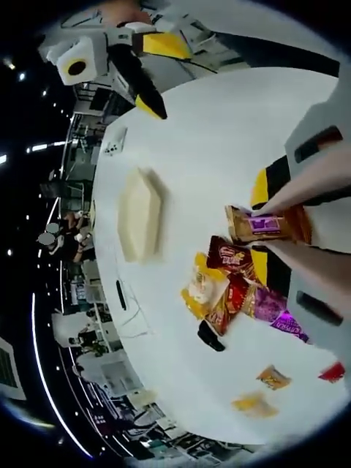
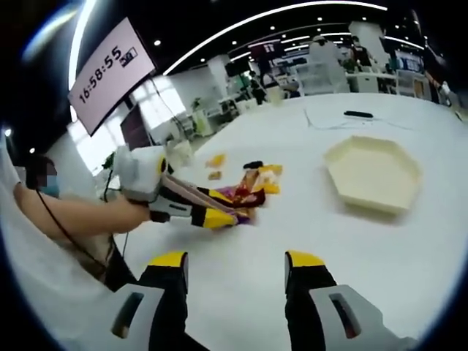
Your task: Place the target food into the container with the food tongs after gripping and lifting it, then release it inside without dropping or visibly crushing the food.
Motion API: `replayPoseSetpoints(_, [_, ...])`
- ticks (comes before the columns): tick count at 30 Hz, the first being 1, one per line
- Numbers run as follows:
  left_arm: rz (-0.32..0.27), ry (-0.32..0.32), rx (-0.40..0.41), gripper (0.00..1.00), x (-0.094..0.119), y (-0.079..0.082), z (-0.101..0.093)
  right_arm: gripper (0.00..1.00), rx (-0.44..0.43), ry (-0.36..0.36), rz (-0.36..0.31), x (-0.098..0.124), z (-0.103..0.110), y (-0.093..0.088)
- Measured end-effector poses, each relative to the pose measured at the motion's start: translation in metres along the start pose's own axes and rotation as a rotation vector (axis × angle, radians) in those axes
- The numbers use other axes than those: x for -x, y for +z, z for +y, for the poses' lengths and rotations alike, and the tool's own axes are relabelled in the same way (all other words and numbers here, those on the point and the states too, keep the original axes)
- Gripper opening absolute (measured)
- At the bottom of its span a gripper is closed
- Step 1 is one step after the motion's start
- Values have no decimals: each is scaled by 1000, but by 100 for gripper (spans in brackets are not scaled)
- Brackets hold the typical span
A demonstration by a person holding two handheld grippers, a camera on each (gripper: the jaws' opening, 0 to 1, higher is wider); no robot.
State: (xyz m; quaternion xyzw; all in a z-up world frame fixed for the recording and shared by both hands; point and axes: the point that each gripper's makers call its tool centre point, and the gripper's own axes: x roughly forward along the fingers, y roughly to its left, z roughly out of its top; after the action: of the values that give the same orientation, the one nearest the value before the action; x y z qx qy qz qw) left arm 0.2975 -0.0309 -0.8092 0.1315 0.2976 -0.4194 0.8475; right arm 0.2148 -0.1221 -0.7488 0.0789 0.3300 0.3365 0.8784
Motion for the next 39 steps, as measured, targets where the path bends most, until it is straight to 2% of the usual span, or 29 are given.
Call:
replayPoseSetpoints(1, [17,-2,17,16,1,0,-1,53,-3,-1,-1,-1,-1,-1])
replayPoseSetpoints(6, [28,9,5,16,6,-4,-2,52,-17,0,-27,-4,0,5])
replayPoseSetpoints(11, [1,3,24,16,20,-4,-9,52,-15,2,-36,-4,1,7])
replayPoseSetpoints(16, [-27,18,57,17,35,-6,-9,52,-41,0,-29,-5,-1,2])
replayPoseSetpoints(22, [-53,21,72,18,51,-4,-15,51,-48,3,-41,-7,0,7])
replayPoseSetpoints(28, [-92,27,77,18,67,9,-16,51,-40,15,-56,-10,6,15])
replayPoseSetpoints(34, [-160,39,88,18,80,32,-12,51,-38,9,-80,-9,10,17])
replayPoseSetpoints(39, [-175,34,71,18,80,37,-15,51,-38,3,-98,-4,9,16])
